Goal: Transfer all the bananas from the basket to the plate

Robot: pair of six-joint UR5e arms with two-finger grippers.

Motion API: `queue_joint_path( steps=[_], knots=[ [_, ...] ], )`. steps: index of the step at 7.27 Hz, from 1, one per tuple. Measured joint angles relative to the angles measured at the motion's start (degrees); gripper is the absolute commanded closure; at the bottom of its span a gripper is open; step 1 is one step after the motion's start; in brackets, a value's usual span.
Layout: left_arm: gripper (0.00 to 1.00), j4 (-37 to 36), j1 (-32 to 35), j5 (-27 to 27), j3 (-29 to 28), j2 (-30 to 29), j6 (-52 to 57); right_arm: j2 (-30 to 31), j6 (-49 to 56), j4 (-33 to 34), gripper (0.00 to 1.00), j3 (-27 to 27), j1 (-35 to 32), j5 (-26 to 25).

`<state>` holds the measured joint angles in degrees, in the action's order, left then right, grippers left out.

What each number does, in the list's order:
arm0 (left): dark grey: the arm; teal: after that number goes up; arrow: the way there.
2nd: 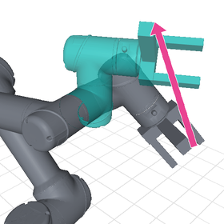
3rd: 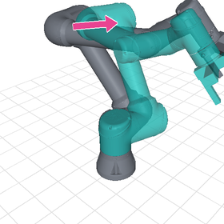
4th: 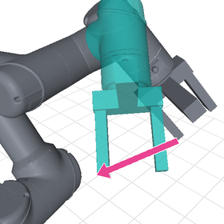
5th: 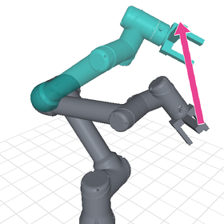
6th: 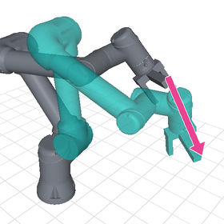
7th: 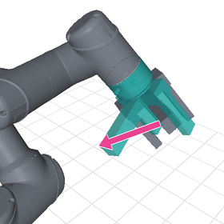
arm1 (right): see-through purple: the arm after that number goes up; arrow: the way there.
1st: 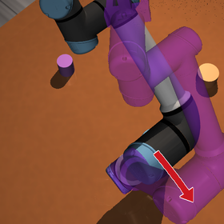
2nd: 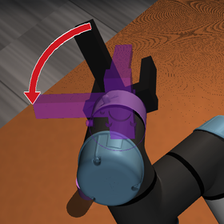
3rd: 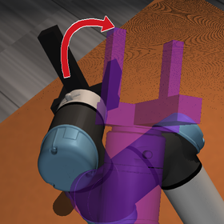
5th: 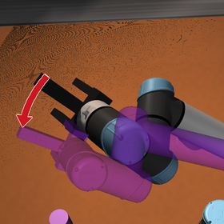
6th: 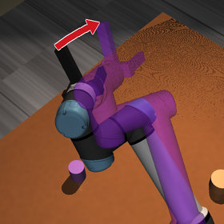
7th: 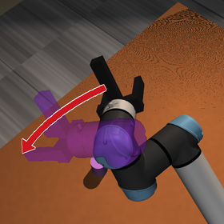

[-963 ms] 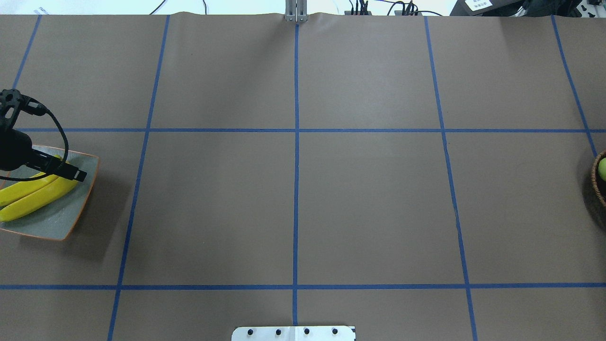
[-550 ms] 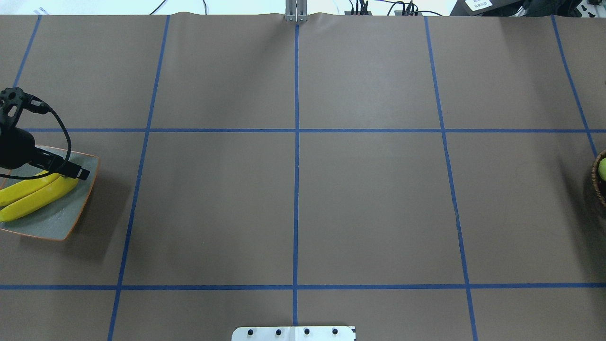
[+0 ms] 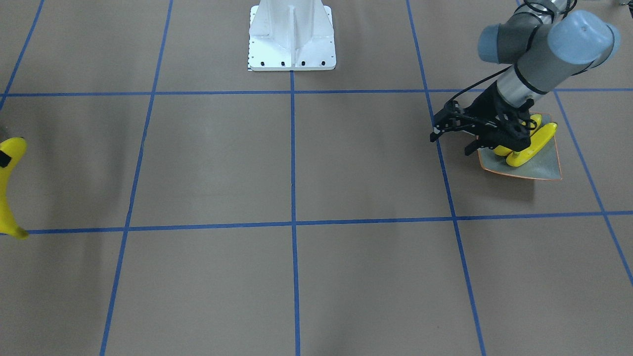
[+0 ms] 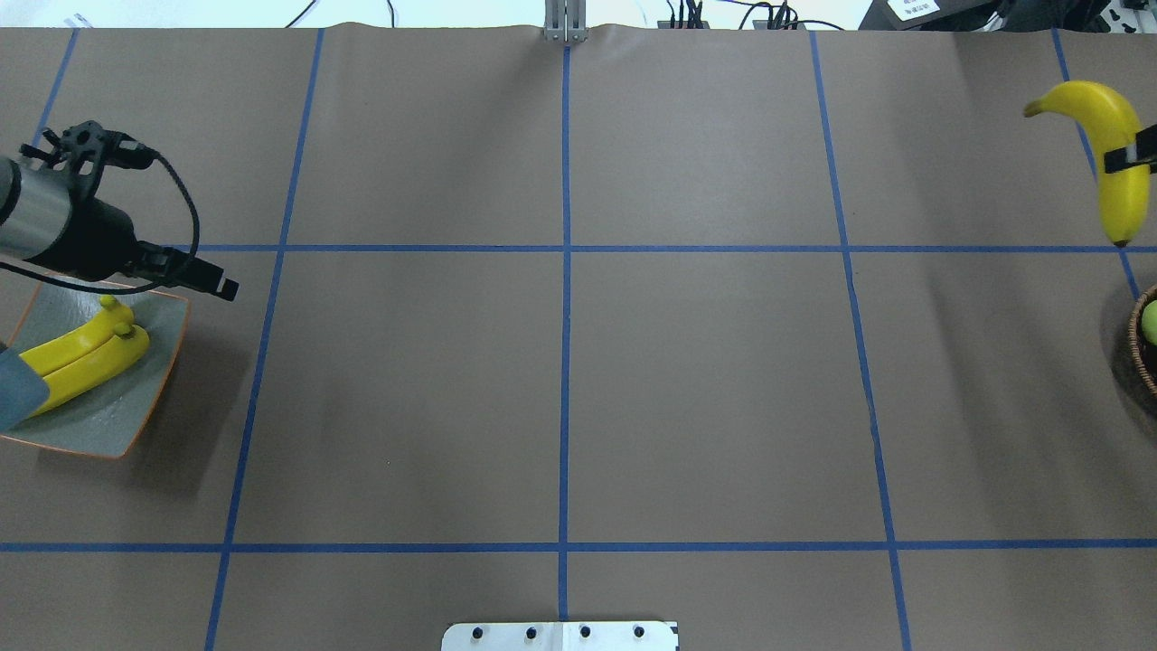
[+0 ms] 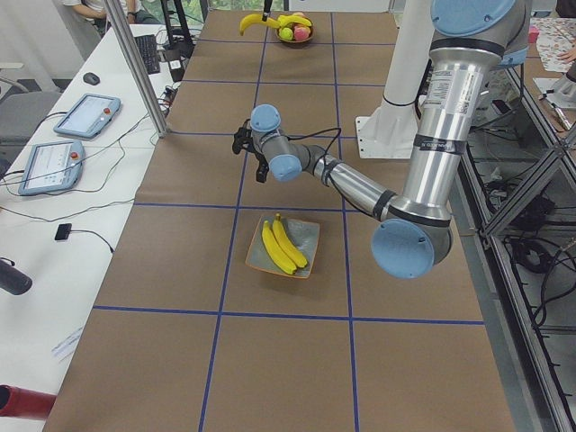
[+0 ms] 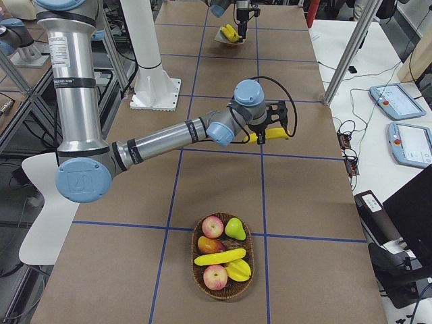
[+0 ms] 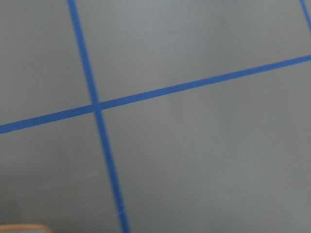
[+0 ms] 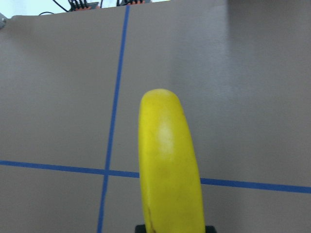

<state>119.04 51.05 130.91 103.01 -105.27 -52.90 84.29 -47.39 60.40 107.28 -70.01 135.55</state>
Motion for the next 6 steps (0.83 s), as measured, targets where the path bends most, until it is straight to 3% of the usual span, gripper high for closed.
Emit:
queue_joint_path(
  steps=[3, 5, 6],
  knots=[
    [0.01, 0.1, -4.1, -0.5, -4.4, -13.4, -14.8, -8.3, -18.7, -1.1, 1.0, 3.1, 17.0, -11.5],
    [0.01, 0.4, -4.7, -0.6, -5.5, -18.6, -20.4, -13.4, -24.8, -1.0, 1.0, 3.1, 26.9, -20.8],
    [0.01, 0.6, -4.8, -0.6, -6.0, -20.6, -22.1, -15.5, -26.5, -0.8, 1.0, 3.0, 29.8, -23.1]
  ],
)
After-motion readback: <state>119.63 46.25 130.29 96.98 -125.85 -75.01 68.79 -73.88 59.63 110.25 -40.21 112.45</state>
